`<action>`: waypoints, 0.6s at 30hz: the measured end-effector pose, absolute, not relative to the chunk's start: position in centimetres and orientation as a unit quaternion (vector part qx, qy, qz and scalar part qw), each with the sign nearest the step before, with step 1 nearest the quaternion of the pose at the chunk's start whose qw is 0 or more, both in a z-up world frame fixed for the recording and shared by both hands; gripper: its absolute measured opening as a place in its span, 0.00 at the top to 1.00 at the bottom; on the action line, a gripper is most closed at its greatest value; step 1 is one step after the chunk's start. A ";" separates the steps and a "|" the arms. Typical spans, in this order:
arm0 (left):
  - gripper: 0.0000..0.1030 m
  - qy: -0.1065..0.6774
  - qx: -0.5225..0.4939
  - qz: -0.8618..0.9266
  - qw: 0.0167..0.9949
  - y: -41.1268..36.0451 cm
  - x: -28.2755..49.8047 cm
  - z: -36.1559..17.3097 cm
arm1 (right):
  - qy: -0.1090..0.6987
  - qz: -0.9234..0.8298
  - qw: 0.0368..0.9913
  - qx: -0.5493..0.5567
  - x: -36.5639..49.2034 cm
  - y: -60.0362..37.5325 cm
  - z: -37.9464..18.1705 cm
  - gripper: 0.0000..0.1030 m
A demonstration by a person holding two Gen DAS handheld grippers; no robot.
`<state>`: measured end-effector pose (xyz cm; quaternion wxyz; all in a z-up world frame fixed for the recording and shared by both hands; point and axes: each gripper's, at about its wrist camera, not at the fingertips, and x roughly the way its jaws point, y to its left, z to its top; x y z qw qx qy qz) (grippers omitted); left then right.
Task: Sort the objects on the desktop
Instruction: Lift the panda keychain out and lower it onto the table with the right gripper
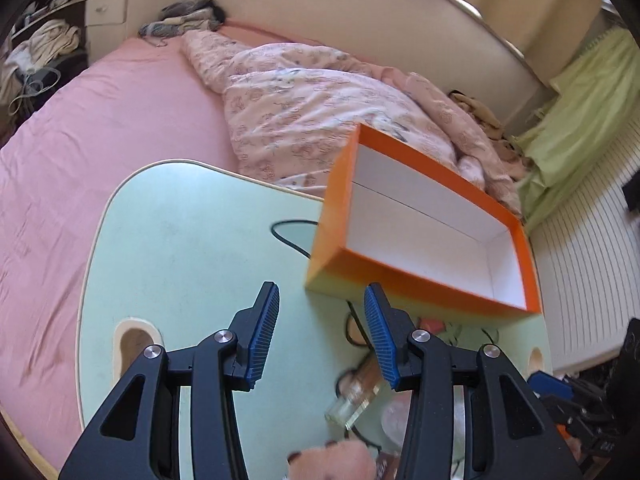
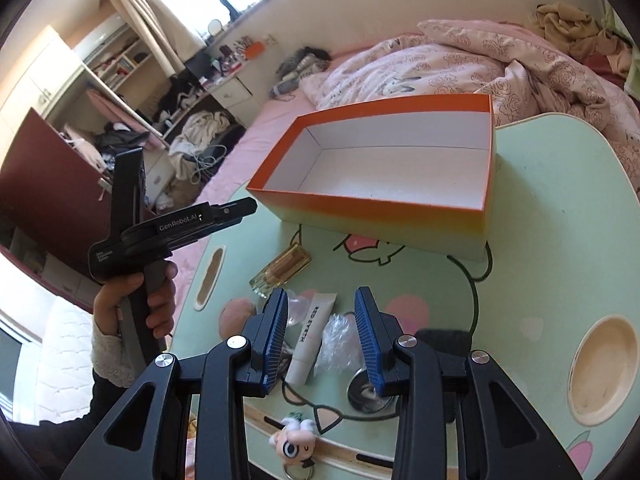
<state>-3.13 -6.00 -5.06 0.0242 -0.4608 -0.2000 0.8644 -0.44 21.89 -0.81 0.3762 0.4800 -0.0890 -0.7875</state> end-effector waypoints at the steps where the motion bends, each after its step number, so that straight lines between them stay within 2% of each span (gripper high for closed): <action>1: 0.56 -0.196 -0.464 0.863 0.030 -5.8 -2.4 -4.8 | -0.085 -0.791 0.370 0.479 0.1 22.2 -0.7 0.67; 3: 0.56 -0.186 -0.470 0.862 0.040 -5.2 -1.0 -4.2 | -0.051 -0.823 0.322 0.465 1.4 22.4 -0.4 0.66; 5: 0.55 -0.165 -0.472 0.865 0.049 -4.1 1.1 -3.5 | -0.005 -0.860 0.269 0.434 3.2 22.2 0.1 0.60; 6: 0.55 -0.153 -0.472 0.866 0.055 -3.4 2.3 -3.3 | 0.012 -0.873 0.252 0.417 4.2 22.2 0.2 0.54; 7: 0.55 -0.141 -0.472 0.868 0.058 -2.8 3.5 -3.3 | 0.008 -0.880 0.244 0.407 5.2 22.3 0.0 0.47; 9: 0.54 -0.116 -0.471 0.872 0.058 -1.5 6.3 -3.5 | -0.015 -0.884 0.242 0.399 7.0 22.9 -0.5 0.42; 11: 0.44 -0.107 -0.465 0.877 0.056 -0.5 9.0 -4.2 | -0.035 -0.876 0.250 0.411 8.2 23.2 -1.3 0.42; 15: 0.44 -0.133 -0.435 0.888 0.062 -1.4 10.7 -4.7 | -0.044 -0.863 0.275 0.422 10.1 23.4 -2.2 0.42; 18: 0.44 -0.163 -0.393 0.905 0.021 -5.0 8.0 -2.6 | -0.049 -0.868 0.281 0.406 8.3 24.1 -1.1 0.43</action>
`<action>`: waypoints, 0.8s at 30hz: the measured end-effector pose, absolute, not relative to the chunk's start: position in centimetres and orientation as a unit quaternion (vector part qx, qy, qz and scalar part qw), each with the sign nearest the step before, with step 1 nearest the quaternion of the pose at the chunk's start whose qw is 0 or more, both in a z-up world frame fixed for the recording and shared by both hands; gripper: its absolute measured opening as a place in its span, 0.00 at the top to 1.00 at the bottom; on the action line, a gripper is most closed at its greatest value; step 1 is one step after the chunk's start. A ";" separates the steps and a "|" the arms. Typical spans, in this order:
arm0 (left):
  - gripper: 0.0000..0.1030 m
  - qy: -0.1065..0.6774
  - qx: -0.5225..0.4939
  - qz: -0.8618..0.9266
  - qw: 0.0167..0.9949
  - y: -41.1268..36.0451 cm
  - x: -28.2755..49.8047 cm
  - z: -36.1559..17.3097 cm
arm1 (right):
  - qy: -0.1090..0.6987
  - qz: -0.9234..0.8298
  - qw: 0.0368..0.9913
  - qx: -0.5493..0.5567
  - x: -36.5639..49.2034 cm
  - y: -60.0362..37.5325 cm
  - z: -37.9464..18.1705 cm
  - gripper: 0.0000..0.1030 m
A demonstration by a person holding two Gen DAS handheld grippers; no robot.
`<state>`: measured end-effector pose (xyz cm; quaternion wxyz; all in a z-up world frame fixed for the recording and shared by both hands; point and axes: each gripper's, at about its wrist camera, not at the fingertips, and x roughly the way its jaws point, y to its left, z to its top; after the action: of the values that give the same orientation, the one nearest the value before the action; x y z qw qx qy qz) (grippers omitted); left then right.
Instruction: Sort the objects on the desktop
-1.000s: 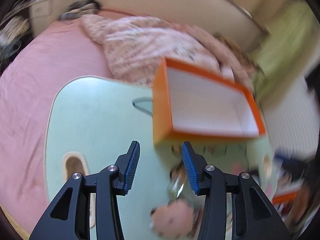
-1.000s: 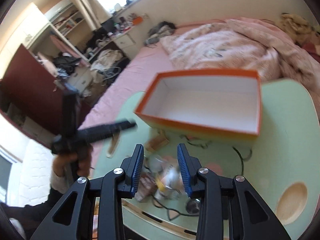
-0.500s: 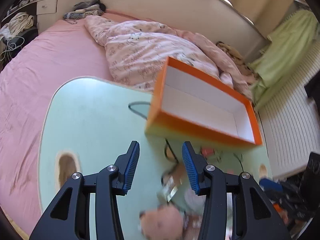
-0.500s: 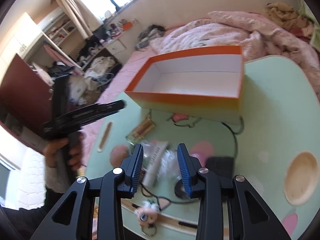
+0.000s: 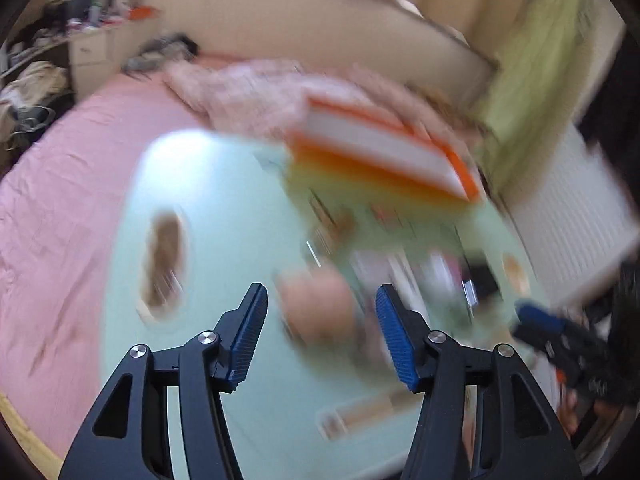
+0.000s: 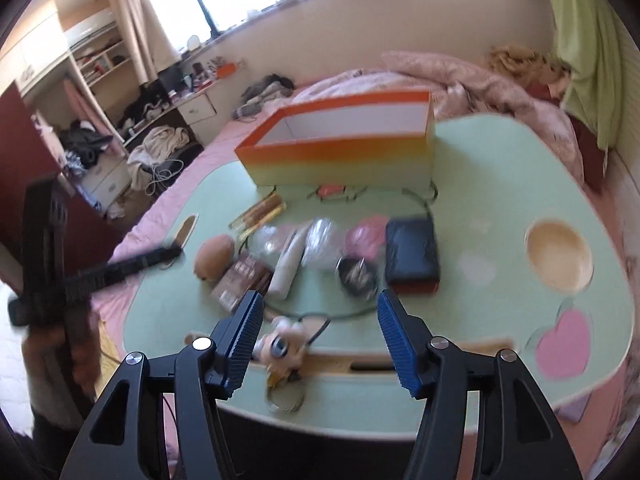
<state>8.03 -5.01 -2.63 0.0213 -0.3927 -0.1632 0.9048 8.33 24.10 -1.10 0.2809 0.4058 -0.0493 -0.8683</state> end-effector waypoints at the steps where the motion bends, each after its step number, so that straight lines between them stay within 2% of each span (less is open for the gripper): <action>1: 0.44 -0.185 -0.384 0.905 0.015 -6.4 6.4 -1.8 | -0.072 -0.871 0.278 0.398 6.6 24.9 -0.6 0.42; 4: 0.30 -0.268 -0.390 0.879 0.064 -9.2 0.8 -0.5 | -0.130 -0.857 0.284 0.409 0.8 26.6 0.0 0.40; 6: 0.30 -0.296 -0.390 0.867 0.097 -9.3 -2.3 -0.5 | -0.145 -0.851 0.280 0.419 -2.2 26.8 -0.3 0.40; 11: 0.30 -0.223 -0.432 0.873 0.027 -7.2 -8.8 -3.3 | -0.115 -0.857 0.256 0.433 -6.3 25.0 -1.4 0.40; 13: 0.30 -0.242 -0.449 0.859 0.040 -6.8 -9.9 -4.8 | -0.129 -0.849 0.263 0.441 -7.3 24.5 -2.1 0.40; 16: 0.28 -0.274 -0.471 0.834 0.087 -5.5 -10.0 -6.4 | -0.126 -0.846 0.266 0.444 -8.5 23.9 -2.7 0.36; 21: 0.26 -0.233 -0.475 0.843 0.099 -2.9 -7.3 -6.7 | -0.097 -0.860 0.245 0.438 -9.6 23.5 -2.7 0.25; 24: 0.26 -0.224 -0.473 0.847 0.095 -3.2 -6.9 -6.4 | -0.089 -0.858 0.252 0.439 -9.8 23.3 -2.7 0.26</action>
<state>-6.90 -3.22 -6.39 0.0952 -0.4727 -0.2242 0.8469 -9.79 23.25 -2.69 0.2516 0.4387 -0.0893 -0.8581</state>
